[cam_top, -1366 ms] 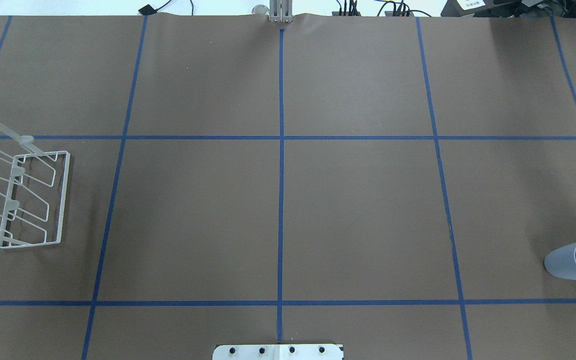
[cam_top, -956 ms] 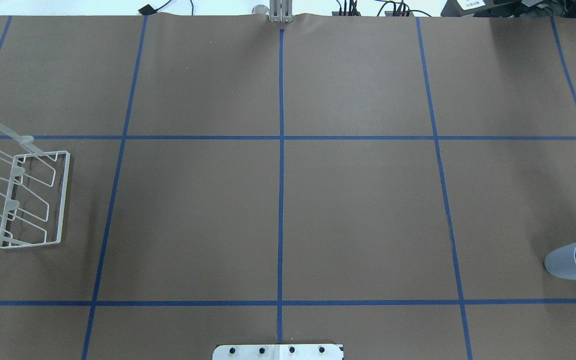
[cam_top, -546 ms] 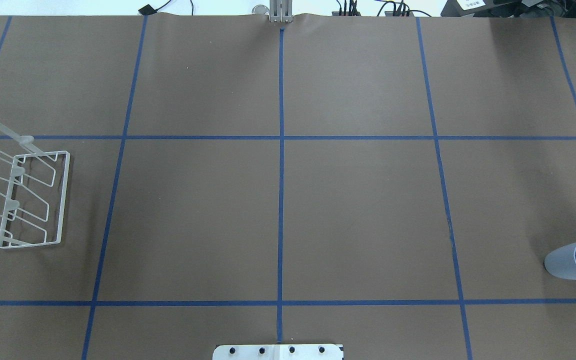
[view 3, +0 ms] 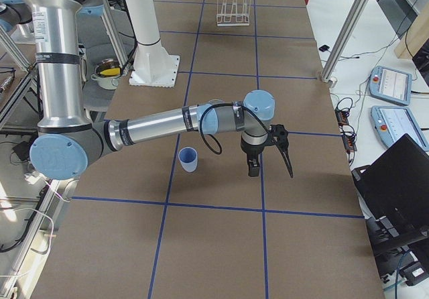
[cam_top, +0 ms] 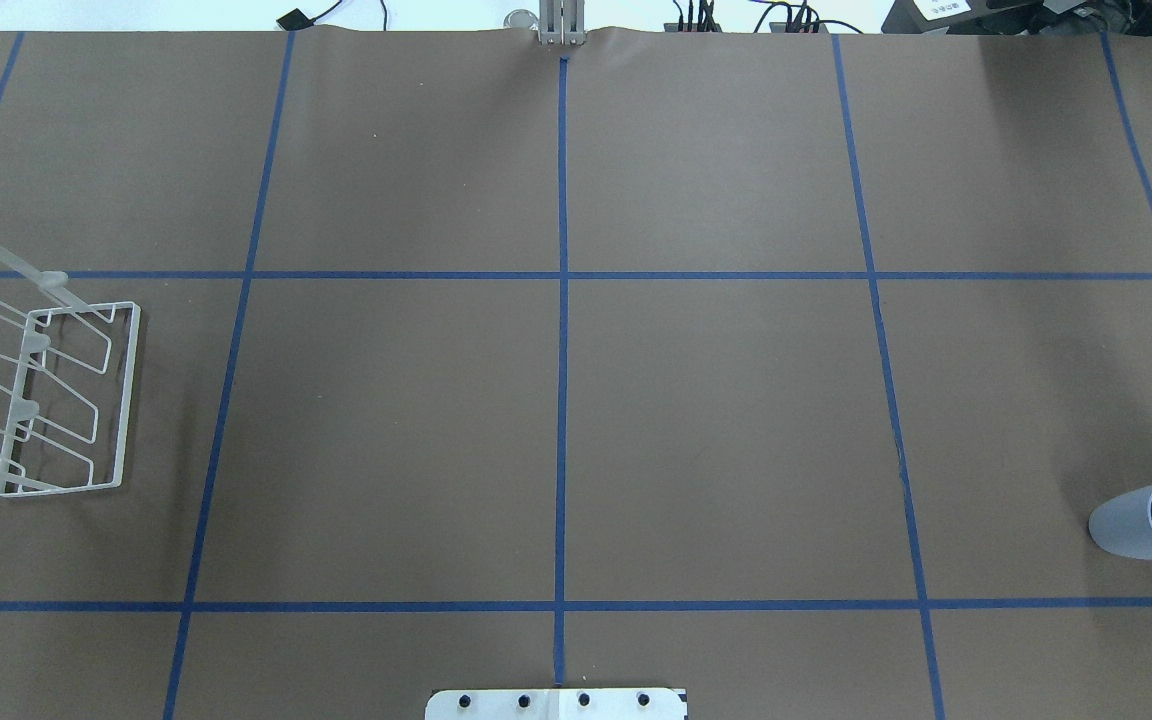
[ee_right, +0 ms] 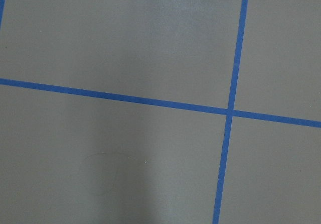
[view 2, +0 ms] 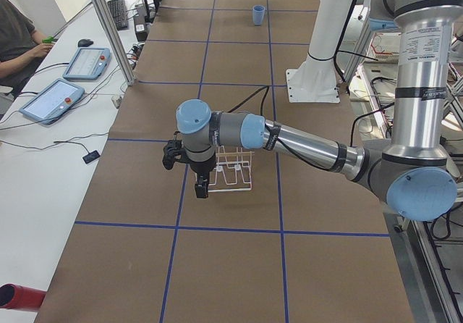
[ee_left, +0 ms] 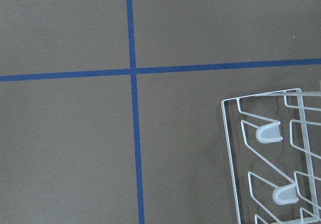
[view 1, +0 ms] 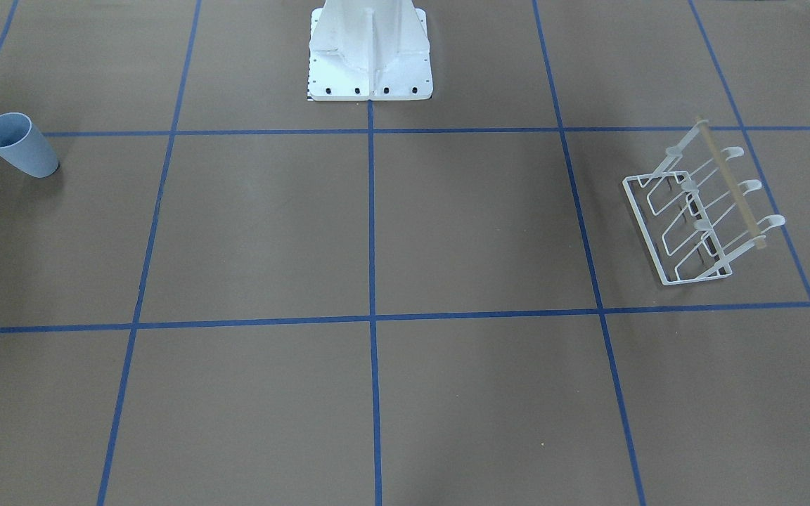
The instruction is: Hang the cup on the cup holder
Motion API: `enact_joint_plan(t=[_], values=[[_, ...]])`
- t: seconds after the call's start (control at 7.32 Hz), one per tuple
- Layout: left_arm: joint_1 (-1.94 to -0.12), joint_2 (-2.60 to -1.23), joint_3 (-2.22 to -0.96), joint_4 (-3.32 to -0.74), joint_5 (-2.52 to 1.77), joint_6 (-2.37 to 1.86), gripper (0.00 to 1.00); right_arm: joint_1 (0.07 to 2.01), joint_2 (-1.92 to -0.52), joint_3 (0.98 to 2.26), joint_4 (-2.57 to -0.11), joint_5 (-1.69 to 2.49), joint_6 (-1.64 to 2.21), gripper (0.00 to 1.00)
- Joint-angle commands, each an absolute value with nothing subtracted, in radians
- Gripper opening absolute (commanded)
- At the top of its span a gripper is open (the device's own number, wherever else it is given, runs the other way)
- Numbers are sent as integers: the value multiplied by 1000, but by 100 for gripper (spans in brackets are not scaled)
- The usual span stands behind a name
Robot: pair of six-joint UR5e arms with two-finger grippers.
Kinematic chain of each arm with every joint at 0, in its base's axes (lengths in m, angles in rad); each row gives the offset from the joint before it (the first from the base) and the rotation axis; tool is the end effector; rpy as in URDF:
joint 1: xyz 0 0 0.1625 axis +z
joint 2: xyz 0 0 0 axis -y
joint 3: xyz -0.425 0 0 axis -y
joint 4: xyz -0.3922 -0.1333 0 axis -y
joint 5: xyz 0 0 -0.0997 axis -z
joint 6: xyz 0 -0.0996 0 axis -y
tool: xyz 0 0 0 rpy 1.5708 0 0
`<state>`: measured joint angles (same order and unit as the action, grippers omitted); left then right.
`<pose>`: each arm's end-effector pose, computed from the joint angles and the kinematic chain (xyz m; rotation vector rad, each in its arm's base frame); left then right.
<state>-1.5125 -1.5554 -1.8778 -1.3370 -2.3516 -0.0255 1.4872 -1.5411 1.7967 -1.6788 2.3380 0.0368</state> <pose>-0.0355 -0.4756 0.5396 0.0221 0.7823 0.0537 0.0221 -0.5048 0.5444 0.0940 -0.7731 -0.1010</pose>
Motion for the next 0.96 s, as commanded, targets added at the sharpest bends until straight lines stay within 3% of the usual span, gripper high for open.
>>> enact_joint_plan(t=[0.0,0.82], values=[[-1513,-1555,-1878,-1338,-2352,-23,99,1508,-1558,1796,-1672,2356,40,100],[-1551,-1549,-1796,-1419,-2356,-12,99,1461,-1566,1807,-1637,2345,49,100]])
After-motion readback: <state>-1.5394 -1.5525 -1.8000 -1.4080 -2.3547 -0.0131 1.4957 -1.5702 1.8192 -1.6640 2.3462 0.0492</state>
